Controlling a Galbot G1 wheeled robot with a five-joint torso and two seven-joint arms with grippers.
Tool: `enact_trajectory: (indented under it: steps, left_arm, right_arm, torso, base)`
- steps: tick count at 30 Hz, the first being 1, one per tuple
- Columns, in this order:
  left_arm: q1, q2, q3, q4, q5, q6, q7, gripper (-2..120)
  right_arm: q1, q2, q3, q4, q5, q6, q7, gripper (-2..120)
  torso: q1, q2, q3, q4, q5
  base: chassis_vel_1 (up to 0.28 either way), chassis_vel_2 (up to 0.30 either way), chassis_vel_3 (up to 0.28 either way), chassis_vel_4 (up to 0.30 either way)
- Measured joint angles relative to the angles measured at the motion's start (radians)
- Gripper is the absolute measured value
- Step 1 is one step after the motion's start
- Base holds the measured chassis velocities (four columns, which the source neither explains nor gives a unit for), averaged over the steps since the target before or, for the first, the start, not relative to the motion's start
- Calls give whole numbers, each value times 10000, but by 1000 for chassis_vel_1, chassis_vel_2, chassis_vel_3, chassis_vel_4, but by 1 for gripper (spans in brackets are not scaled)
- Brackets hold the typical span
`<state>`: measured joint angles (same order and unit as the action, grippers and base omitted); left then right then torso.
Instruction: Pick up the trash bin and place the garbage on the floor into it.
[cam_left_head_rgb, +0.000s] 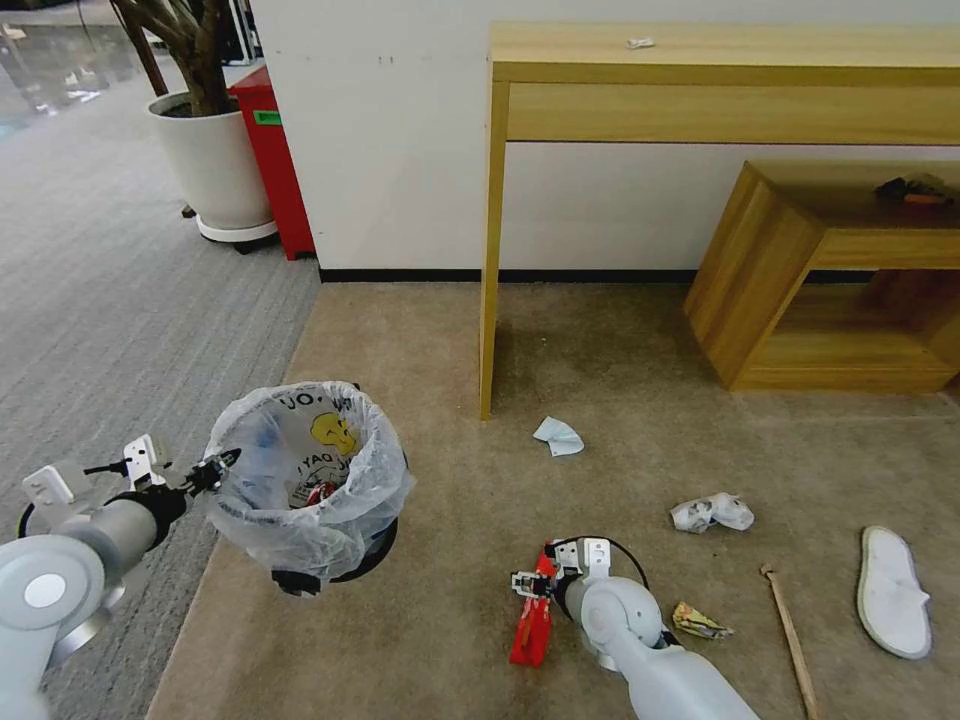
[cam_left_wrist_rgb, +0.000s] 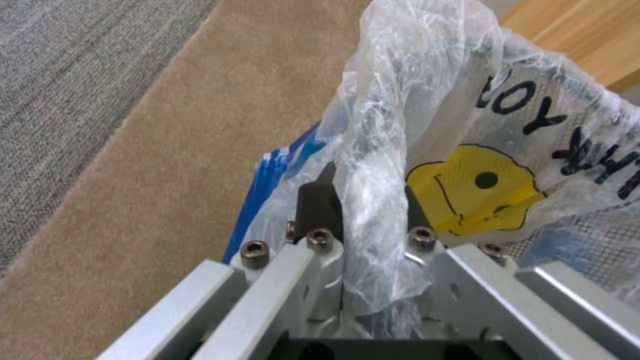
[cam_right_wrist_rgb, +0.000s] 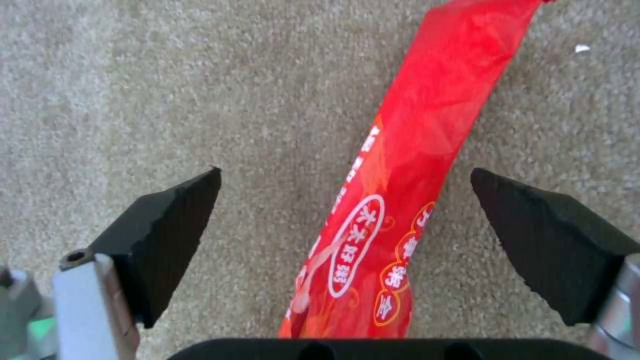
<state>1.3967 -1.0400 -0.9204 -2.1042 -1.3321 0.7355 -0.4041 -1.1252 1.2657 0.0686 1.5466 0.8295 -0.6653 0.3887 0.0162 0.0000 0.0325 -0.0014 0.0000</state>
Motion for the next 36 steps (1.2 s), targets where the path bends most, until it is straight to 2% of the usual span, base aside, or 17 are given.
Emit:
enact_trajectory:
  steps: [7,20,30,34,36]
  left_arm:
    - [-7,-27,31,46,9,0,8,3]
    - [-45,-38,55,80,17,0,11,3]
    - [-38,-36,40,85,7,0,20,3]
    - [-37,-40,42,80,7,0,21,3]
    - [-33,-46,46,61,6,0,21,3]
  right_arm:
    - [104,106,13,-408,-174,91,-230,89]
    - [367,354,-93,-1179,-758,168,-590,89]
    - [372,381,-62,-1302,-966,197,-657,91]
    - [336,358,-40,-1252,-1033,219,-690,82]
    - [330,357,-31,-1253,-1081,236,-708,72]
  torso:
    - [0,-1,0,0,0]
    - [0,0,0,0,0]
    - [0,-1,0,1,0]
    - [0,0,0,0,0]
    - [0,-1,1,0,0]
  base:
    - [0,0,0,0]
    - [0,0,0,0]
    - [0,0,0,0]
    - [0,0,0,0]
    - [0,0,0,0]
